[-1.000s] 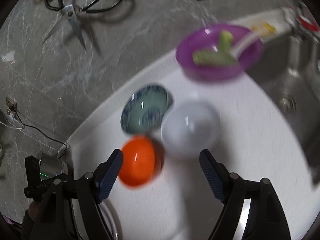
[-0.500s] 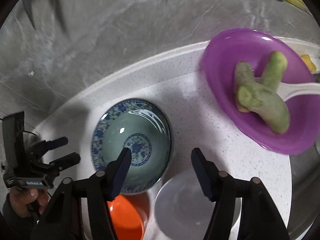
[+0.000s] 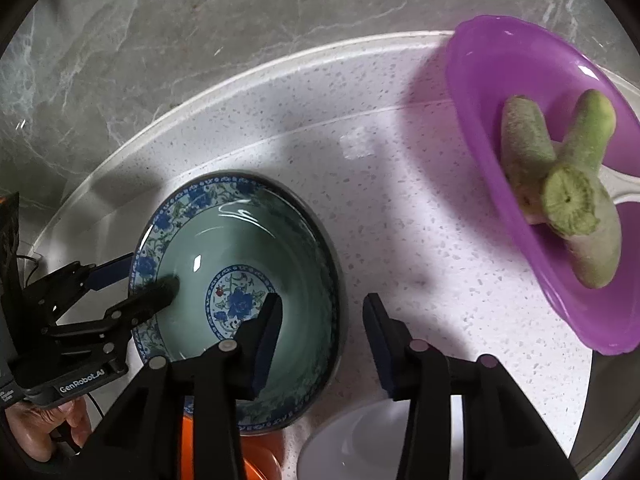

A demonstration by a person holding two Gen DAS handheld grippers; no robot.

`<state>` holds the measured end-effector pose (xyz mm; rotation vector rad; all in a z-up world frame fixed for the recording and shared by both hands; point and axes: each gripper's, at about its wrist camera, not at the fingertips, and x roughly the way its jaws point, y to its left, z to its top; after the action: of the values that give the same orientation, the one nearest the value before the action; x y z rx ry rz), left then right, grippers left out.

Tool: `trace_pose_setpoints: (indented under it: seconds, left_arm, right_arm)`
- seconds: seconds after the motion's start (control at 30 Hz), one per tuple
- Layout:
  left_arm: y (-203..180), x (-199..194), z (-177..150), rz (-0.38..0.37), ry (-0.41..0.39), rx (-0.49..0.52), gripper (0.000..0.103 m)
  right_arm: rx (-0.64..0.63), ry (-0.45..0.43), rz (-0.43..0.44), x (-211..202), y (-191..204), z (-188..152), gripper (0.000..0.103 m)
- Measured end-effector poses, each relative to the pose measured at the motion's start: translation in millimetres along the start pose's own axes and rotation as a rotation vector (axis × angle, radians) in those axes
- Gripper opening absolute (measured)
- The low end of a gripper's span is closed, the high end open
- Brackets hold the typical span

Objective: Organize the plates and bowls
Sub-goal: 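Lift the blue-and-white bowl with both grippers and carry it toward the plate stack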

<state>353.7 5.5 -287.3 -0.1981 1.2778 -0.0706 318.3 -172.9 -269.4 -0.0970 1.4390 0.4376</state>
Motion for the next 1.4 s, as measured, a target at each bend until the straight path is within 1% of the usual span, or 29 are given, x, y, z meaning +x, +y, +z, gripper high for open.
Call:
trace_pose_setpoints:
  seconds: [0.03,0.07,0.1,0.13,0.27,0.33,0.43,0.53,0.7,0.93,1.0,1.13,1.2,1.27,1.4]
  left_arm:
    - [-3.0,2.4,0.9,-0.011,0.003,0.008,0.032]
    - [-5.8,3.2,1.7,-0.017,0.002,0.013,0.027]
    - [-9.5,4.6,3.8,-0.014,0.003,0.018,0.019]
    - [-13.0,6.5,4.6,-0.007,0.007,0.03,0.016]
    - [-13.1,6.4,4.1,-0.019,0.005,0.019,0.015]
    - [-13.9,6.8,3.2,-0.015,0.006,0.022,0.015]
    - [-12.7,4.4,1.6,-0.013,0.006,0.019,0.015]
    - [-11.5,-6.2,-0.4,-0.01,-0.007,0.016,0.015]
    - [-15.5,-31.1,-1.3,-0.008,-0.033,0.024,0.015]
    - [-32.1,-81.8,-11.6,-0.017,-0.087,0.047,0.015]
    - [-36.7,-93.2,-16.1,-0.017,-0.1,0.056,0.015]
    - [-48.2,-123.4,-36.8,-0.032,-0.121,0.075,0.015]
    - [-57.2,-134.1,-48.5,-0.035,-0.126,0.084,0.015]
    - [-66.9,-143.9,-67.4,-0.051,-0.126,0.095,0.015]
    - [-84.7,-152.3,-101.1,-0.078,-0.113,0.114,0.015]
  right_arm:
    - [-0.002,0.005,0.002,1.6,0.9,0.5,0.036]
    - [-0.007,0.01,-0.001,3.1,1.7,1.1,0.028]
    - [-0.012,0.013,-0.004,5.0,1.4,2.2,0.02]
    - [-0.02,0.016,-0.007,5.6,2.1,2.4,0.017]
    - [-0.032,0.018,0.002,5.0,2.5,2.7,0.016]
    - [-0.023,0.018,0.017,6.1,-0.6,4.6,0.016]
    - [-0.025,0.013,0.016,5.1,-0.8,3.9,0.016]
    - [-0.022,0.001,0.025,1.0,-2.6,4.5,0.016]
    - [-0.031,-0.037,0.034,-25.3,-3.1,1.0,0.015]
    - [-0.033,-0.095,0.057,-75.3,-5.7,-10.1,0.015]
    - [-0.039,-0.114,0.059,-90.4,-5.7,-17.6,0.015]
    - [-0.053,-0.138,0.066,-112.9,-2.5,-33.4,0.015]
    - [-0.059,-0.146,0.066,-124.9,-2.1,-48.5,0.015]
    - [-0.058,-0.156,0.068,-133.3,3.1,-66.1,0.015]
    - [-0.037,-0.166,0.081,-148.0,1.4,-103.6,0.015]
